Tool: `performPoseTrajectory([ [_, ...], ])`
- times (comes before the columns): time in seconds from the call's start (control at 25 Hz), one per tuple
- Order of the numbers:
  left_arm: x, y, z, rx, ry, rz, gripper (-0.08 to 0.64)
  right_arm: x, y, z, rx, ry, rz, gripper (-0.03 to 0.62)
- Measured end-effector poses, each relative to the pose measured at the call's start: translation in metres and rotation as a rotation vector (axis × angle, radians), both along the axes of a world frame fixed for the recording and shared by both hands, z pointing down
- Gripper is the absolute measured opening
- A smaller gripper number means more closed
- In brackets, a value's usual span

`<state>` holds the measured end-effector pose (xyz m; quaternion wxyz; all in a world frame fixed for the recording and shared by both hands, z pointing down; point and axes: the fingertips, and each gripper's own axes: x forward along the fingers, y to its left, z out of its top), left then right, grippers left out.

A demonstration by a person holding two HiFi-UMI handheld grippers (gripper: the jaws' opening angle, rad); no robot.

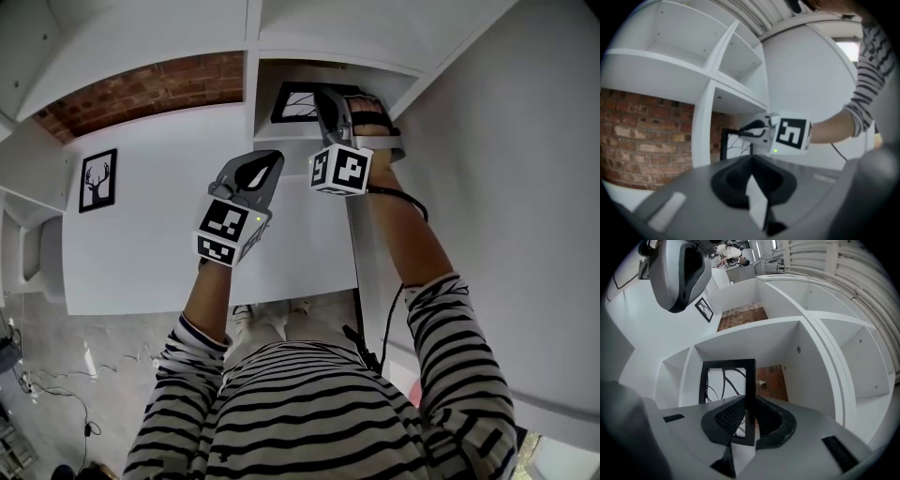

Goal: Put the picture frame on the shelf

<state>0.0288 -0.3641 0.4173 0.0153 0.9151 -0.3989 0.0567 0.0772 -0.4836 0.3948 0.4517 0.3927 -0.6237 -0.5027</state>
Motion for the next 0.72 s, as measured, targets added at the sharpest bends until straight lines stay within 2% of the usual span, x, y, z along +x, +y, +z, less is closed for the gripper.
performPoseTrajectory([
  [0.2,0.002,-0.001,0.005,-0.010,0.002,0.011,0.006,-0.004,-0.006,0.010,0.005,0.044,0.009,0.060],
  [0.72,-0.005,-0.003,0.004,-0.007,0.006,0.010,0.006,-0.006,-0.008,0.017,-0.008,0.039,0.028,0.061],
])
